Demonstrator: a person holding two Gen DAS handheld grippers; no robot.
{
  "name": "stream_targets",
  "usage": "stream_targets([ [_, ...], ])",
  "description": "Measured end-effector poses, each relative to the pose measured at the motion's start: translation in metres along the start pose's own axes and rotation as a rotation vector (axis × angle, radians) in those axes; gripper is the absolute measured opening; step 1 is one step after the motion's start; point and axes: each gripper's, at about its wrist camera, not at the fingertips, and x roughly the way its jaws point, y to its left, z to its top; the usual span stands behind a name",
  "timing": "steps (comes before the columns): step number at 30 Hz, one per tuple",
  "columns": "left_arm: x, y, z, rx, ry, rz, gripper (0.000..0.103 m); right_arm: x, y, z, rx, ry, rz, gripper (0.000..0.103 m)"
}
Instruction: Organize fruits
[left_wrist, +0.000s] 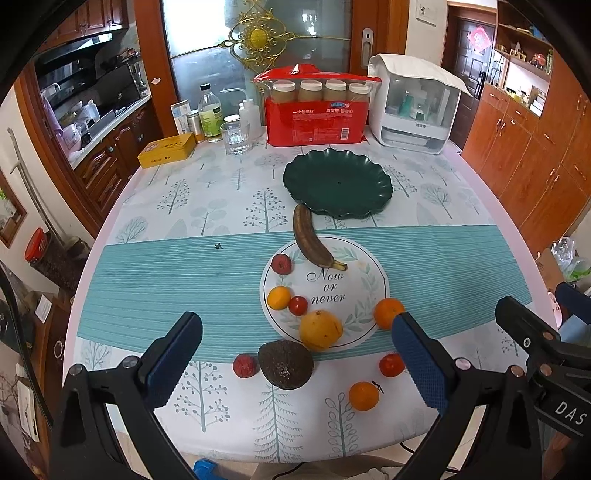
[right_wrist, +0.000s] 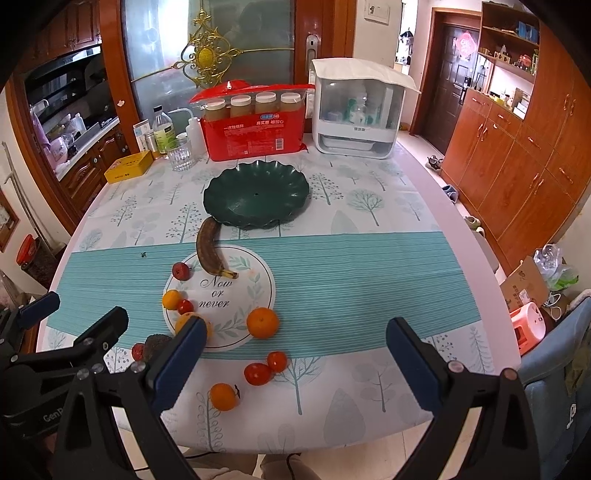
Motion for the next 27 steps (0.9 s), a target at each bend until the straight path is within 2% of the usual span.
stream_targets([
  [16,-0.006,0.000,0.000,0.000,-0.006,0.002,0.102,-0.005,-0.003,-0.002,0.016,-0.011,0.020,0.098],
  [27,-0.010,-0.001,-0.002,-0.001,-0.011,0.002,0.102,-0.003,-0.004,-0.003,0.028,0.015,0.041,0.098],
])
